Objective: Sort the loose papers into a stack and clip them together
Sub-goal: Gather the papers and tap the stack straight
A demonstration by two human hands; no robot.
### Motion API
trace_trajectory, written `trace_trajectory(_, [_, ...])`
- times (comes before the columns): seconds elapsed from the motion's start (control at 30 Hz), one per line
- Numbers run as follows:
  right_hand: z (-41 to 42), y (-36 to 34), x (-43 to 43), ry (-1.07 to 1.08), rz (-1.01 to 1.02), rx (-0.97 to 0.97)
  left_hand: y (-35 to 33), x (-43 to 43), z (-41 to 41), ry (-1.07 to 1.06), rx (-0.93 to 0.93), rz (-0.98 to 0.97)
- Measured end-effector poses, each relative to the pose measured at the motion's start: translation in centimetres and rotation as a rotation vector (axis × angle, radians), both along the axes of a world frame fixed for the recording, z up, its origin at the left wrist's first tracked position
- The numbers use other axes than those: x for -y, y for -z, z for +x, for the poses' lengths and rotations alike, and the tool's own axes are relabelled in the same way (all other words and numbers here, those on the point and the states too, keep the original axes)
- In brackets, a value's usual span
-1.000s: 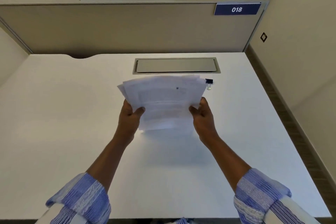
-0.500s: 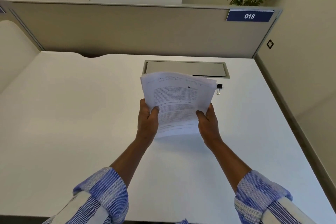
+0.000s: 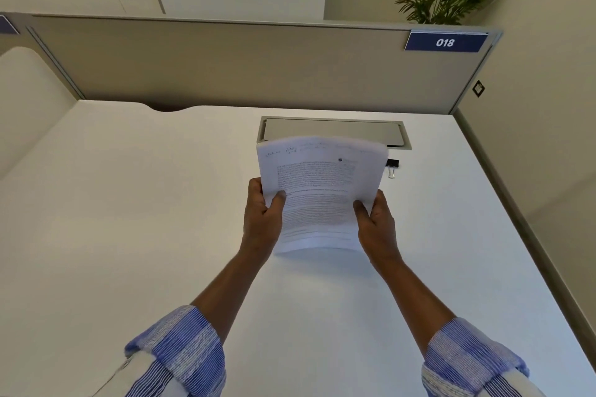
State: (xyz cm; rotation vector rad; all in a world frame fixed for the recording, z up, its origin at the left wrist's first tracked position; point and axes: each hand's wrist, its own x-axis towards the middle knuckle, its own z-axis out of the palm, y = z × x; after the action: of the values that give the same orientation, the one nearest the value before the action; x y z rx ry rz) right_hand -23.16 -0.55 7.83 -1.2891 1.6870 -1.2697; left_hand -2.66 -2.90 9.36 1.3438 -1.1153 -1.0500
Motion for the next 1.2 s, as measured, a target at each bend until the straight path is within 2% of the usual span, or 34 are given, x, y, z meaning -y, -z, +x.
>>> trace_trajectory(0.07, [-0.7, -0.8, 0.4, -0.048, -0.038, -0.150, -1.1, 0.8, 0.9, -0.039, 0.086, -0.095])
trace_trajectory(0.1, [-1.2, -1.4, 0.6, -0.078, -0.057, -0.236, -1.8, 1.5, 1.6, -0.088, 0.187, -0.170])
trace_trajectory(0.2, [-2.2, -3.9, 1.6, -0.205, -0.103, -0.441, -4.0, 3.2, 3.5, -0.182, 0.648, -0.347])
trace_trajectory(0.27, [-2.4, -5.6, 2.3, -0.304, -0.114, -0.547, -5.4, 3.9, 4.3, -0.027, 0.865, -0.392])
trace_trajectory(0.3, [-2.4, -6.4, 2.6, -0.346, -0.111, -0.591, -6.0, 3.9, 4.3, 0.093, 0.869, -0.361])
trace_trajectory(0.37, [-2.4, -7.6, 3.3, -0.415, -0.092, -0.630, -6.4, 3.7, 4.3, 0.254, 0.731, -0.218])
trace_trajectory(0.4, [-2.6, -8.2, 3.5, -0.439, -0.085, -0.630, -6.3, 3.6, 4.4, 0.260, 0.675, -0.180])
trace_trajectory(0.57, [-6.3, -9.0, 3.6, -0.506, 0.107, -0.570, -4.1, 2.8, 7.7, 0.127, 0.442, -0.096])
trace_trajectory(0.7, [-9.2, -6.9, 2.4, -0.528, 0.310, -0.127, -1.7, 1.6, 10.5, 0.036, 0.095, 0.043])
trace_trajectory(0.83, [-6.9, -3.6, 0.8, -0.458, 0.284, 0.270, 0.8, 0.5, 10.8, -0.002, -0.154, 0.116])
trace_trajectory(0.9, [-4.9, -1.8, 0.3, -0.355, 0.271, 0.328, 1.7, 0.1, 9.9, -0.019, -0.194, 0.149])
trace_trajectory(1.0, [-2.7, -0.5, -0.4, -0.175, 0.254, 0.144, 2.8, -0.4, 8.7, -0.024, -0.169, 0.168])
trace_trajectory(1.1, [-2.2, -0.5, -0.4, -0.110, 0.187, 0.066, 2.8, -0.4, 8.0, -0.020, -0.107, 0.145])
trace_trajectory(1.2, [-2.1, -1.1, 0.0, -0.062, 0.075, 0.131, 1.7, 0.1, 7.4, -0.043, -0.080, 0.051])
